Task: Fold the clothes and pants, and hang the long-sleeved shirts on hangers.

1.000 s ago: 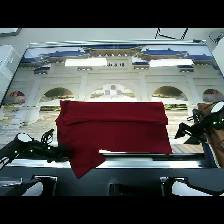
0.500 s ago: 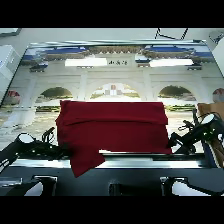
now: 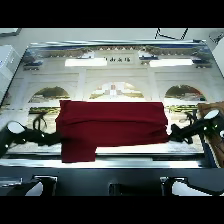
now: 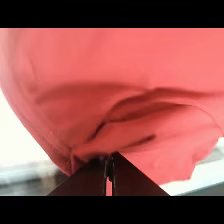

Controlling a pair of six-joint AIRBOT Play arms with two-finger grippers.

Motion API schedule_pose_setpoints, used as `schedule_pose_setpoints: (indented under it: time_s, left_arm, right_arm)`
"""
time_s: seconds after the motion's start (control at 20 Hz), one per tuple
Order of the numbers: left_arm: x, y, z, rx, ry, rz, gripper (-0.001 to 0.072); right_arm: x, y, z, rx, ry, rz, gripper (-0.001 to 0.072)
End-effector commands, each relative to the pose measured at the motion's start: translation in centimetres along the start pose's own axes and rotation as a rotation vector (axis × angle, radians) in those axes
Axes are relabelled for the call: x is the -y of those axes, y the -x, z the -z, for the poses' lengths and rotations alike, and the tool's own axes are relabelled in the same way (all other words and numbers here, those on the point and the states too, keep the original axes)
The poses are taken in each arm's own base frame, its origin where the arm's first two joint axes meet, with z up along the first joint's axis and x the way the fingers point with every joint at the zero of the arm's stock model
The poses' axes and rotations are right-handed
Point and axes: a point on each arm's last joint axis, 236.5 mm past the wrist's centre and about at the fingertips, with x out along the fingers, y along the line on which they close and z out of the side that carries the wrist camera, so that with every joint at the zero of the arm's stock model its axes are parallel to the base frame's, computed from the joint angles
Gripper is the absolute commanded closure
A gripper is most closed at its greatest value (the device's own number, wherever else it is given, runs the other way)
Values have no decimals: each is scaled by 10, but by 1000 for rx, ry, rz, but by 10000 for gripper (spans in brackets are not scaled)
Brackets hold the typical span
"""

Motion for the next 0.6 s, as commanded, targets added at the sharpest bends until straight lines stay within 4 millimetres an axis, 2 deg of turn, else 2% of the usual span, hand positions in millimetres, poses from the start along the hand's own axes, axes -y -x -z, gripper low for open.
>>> schedule_pose_setpoints:
  time_s: [0.0, 0.15, 0.25, 0.35, 0.45, 0.55]
  left_arm:
    - [23, 44, -58, 123, -77, -5, 685]
    - [32, 51, -111, 146, -92, 0, 684]
    - [38, 49, -148, 153, -113, 2, 684]
    - [45, 41, -178, 139, -136, 7, 683]
    - [44, 27, -197, 109, -141, 10, 683]
    - [42, 8, -207, 80, -125, 27, 683]
  right_arm:
    - [-44, 43, -43, 145, 69, -41, 670]
    - [-76, 54, -88, 237, 116, -21, 669]
    - [-84, 48, -113, 258, 104, -6, 669]
    - [-86, 36, -129, 261, 80, -5, 668]
    - [-85, 24, -137, 254, 70, -12, 667]
    - [-85, 15, -144, 253, 52, -32, 667]
